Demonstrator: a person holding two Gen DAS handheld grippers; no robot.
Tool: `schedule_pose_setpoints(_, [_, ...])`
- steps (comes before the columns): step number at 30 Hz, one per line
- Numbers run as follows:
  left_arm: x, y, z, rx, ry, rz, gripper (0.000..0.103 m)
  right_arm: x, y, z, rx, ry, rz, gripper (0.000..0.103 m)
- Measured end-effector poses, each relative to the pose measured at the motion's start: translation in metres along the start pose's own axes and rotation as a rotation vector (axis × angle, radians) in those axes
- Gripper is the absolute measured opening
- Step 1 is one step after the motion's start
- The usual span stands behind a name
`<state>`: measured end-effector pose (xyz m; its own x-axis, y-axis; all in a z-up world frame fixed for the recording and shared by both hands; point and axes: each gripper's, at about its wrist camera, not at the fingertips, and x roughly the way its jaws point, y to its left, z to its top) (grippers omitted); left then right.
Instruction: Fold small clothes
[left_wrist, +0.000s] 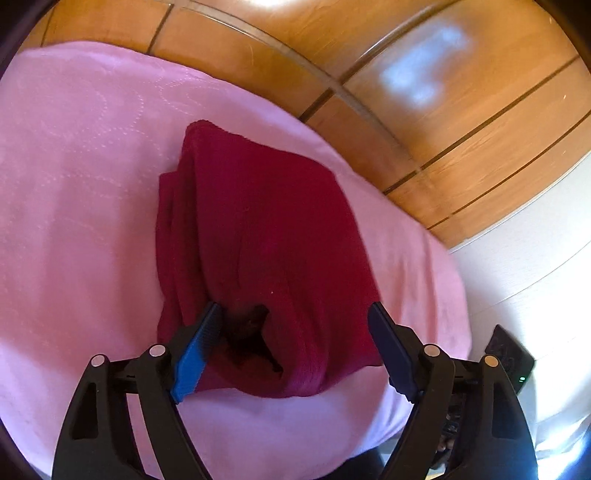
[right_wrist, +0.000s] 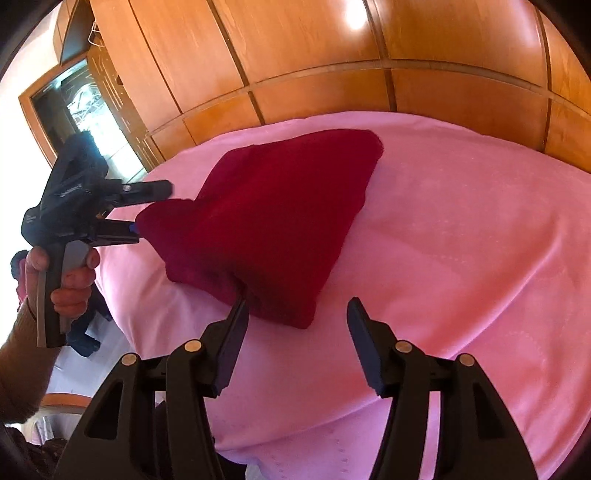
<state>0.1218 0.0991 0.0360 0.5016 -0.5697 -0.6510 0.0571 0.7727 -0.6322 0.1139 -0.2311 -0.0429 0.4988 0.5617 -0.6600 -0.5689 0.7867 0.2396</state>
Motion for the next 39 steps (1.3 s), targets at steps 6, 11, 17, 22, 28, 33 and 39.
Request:
schedule_pose_setpoints(6, [-0.001,-0.001,0.005,0.043,-0.044,0.095,0.014,0.031,0.011,0.007,-0.04,-0.001,-0.09,0.021])
schedule_pose_setpoints(11, [-0.002,0.031,-0.01,0.041,-0.021,0.173,0.014,0.025,0.019,-0.005,-0.116,0.027,-0.061,0.016])
schedule_pose_setpoints(17, [0.002,0.031,-0.029,0.053,-0.053,0.172,0.018,0.033,0.009,-0.02,-0.111,0.088,-0.073,0.025])
schedule_pose_setpoints(22, [-0.028,0.018,-0.016,0.101,-0.146,0.198,0.032,-0.003,-0.005,-0.011,-0.096,0.064,-0.044,0.058])
schedule_pose_setpoints(28, [-0.03,0.001,0.019,0.114,-0.246,0.196,0.036,-0.015,-0.016,0.038,0.005,-0.062,-0.071,0.071])
schedule_pose_setpoints(33, [0.019,-0.003,0.035,0.179,-0.195,0.337,0.036,0.016,-0.01,0.089,0.078,-0.115,-0.086,0.073])
schedule_pose_setpoints(39, [0.05,0.053,0.022,0.068,-0.147,0.387,0.048,0.112,0.004,0.097,0.039,0.047,-0.142,0.078])
